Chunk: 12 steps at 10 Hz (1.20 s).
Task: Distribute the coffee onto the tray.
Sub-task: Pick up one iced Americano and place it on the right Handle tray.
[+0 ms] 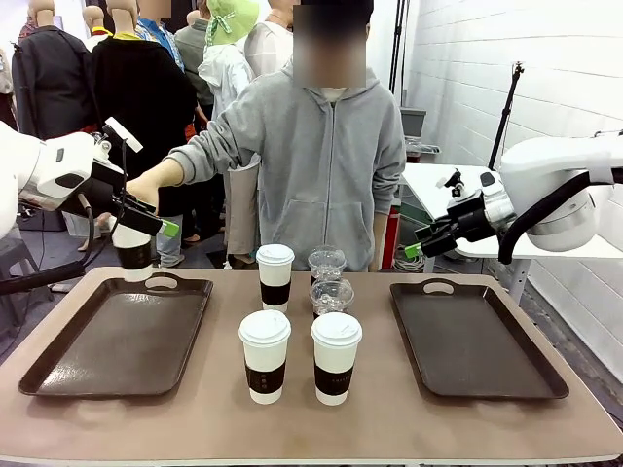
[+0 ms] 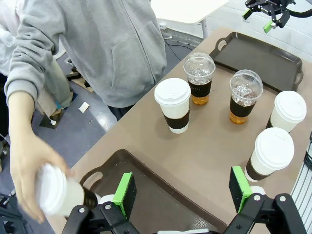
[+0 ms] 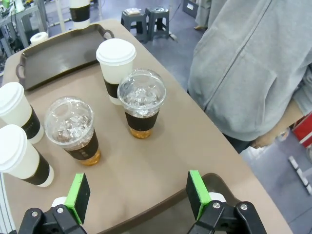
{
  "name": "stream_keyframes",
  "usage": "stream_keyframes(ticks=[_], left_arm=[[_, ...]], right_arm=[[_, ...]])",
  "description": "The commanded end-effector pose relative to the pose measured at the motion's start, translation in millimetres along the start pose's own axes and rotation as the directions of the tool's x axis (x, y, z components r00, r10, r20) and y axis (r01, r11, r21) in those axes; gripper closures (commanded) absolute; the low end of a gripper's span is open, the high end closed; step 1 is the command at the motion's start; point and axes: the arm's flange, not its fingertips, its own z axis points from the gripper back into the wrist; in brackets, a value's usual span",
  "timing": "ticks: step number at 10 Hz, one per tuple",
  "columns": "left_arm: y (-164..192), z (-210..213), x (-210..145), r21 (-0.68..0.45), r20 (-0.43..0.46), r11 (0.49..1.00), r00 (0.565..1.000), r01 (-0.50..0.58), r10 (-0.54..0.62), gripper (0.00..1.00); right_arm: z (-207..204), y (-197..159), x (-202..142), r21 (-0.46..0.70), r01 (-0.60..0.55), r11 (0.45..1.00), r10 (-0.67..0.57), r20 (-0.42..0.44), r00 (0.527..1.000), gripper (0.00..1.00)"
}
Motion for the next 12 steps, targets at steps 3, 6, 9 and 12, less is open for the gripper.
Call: stream_keyframes(ticks=[3, 6, 9, 12], left_arm=[[1.6, -0.8, -1.3, -0.004, 0.000, 1.000, 1.000, -0.004, 0.004, 0.00], [1.6, -0.8, -1.3, -0.004, 0.000, 1.000, 1.000, -0.004, 0.004, 0.00], [1.6, -0.8, -1.3, -0.004, 0.000, 1.000, 1.000, -0.004, 0.004, 0.00], [1.6, -0.8, -1.3, -0.004, 0.000, 1.000, 1.000, -0.004, 0.004, 0.00]], right_arm=[[-23.3, -45.5, -28.4, 0.057, -0.064, 0.996, 0.057, 0.127, 0.990, 0.00], [-58.7, -58.4, -43.2, 0.090, -0.104, 0.991, 0.092, 0.131, 0.987, 0.00], [-99.7, -64.2, -42.9, 0.097, -0.141, 0.985, 0.128, 0.122, 0.984, 0.00], [-126.2, -69.5, -50.8, 0.112, -0.122, 0.986, 0.103, 0.161, 0.982, 0.00]])
